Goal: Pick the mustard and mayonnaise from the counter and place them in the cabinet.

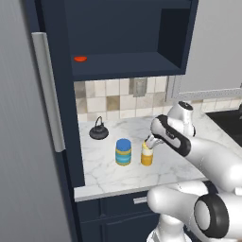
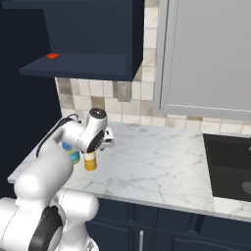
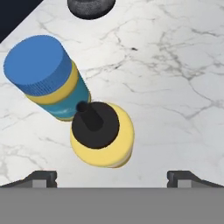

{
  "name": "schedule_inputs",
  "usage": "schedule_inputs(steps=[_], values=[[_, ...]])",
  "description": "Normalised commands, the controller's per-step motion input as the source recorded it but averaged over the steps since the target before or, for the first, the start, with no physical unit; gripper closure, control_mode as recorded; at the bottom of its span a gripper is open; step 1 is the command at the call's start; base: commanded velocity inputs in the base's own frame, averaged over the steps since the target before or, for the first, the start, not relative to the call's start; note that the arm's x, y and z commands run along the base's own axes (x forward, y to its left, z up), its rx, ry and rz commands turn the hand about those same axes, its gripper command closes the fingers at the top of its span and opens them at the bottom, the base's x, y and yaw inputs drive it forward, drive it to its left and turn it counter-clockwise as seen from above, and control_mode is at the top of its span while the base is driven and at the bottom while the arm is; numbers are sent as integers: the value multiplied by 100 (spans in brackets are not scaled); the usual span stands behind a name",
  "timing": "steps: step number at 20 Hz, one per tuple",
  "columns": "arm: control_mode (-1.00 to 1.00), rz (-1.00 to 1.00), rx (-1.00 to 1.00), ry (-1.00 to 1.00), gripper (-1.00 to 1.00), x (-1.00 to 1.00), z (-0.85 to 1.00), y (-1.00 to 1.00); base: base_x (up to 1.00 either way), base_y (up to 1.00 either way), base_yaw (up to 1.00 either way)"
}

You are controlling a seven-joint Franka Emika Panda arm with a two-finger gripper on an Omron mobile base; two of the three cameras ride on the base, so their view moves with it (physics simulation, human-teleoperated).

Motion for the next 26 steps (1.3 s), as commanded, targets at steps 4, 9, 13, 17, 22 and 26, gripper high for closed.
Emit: schedule_inputs(steps=[4,9,13,17,22,26], values=[[-100,1,3,0,-100,8,-24,7,0,0,0],[-100,1,1,0,-100,2,-22,20,0,0,0],[-100,1,0,0,-100,8,-15,21,0,0,0],[-100,0,0,0,100,19,-17,12,0,0,0],[-100,0,0,0,100,15,-15,5,0,0,0],[-100,0,0,-6,100,-5,6,0,0,0,0]])
